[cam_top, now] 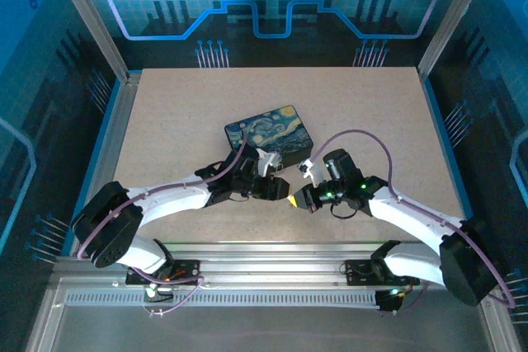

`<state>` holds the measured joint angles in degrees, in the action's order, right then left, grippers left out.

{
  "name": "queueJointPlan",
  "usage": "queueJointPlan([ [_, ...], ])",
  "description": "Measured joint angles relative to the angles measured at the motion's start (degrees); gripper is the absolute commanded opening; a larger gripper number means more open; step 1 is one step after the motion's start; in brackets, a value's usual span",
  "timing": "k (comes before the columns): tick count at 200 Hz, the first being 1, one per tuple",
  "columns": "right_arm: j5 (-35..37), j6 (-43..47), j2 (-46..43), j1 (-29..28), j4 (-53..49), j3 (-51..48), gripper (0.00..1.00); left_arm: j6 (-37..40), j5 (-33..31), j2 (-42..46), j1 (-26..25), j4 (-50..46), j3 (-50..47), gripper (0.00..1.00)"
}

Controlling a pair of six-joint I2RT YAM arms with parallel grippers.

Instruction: Unlock the padlock with the key

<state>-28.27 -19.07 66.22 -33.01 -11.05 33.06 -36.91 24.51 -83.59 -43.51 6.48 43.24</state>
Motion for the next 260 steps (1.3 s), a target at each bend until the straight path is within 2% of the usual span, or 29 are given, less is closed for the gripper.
queueJointPlan([
  [92, -4.6, 0.1, 0.8, 1.7, 1.5, 0.2, 0.03, 0.0, 2.3, 0.5, 1.0, 3.8, -3.4, 0.38],
  [201, -7.8, 0.8, 4.9, 1.7, 1.7, 1.2, 0.03, 2.0, 5.4, 2.1, 1.4, 6.1, -4.9, 0.32],
  [238, -8.3, 1.2, 4.9, 1.7, 1.7, 1.2, 0.03, 3.1, 5.4, 2.1, 1.4, 5.8, -4.9, 0.24],
  [260, -8.8, 1.7, 4.9, 1.7, 1.4, 1.2, 0.03, 3.8, 5.4, 2.1, 1.4, 5.4, -4.9, 0.25],
])
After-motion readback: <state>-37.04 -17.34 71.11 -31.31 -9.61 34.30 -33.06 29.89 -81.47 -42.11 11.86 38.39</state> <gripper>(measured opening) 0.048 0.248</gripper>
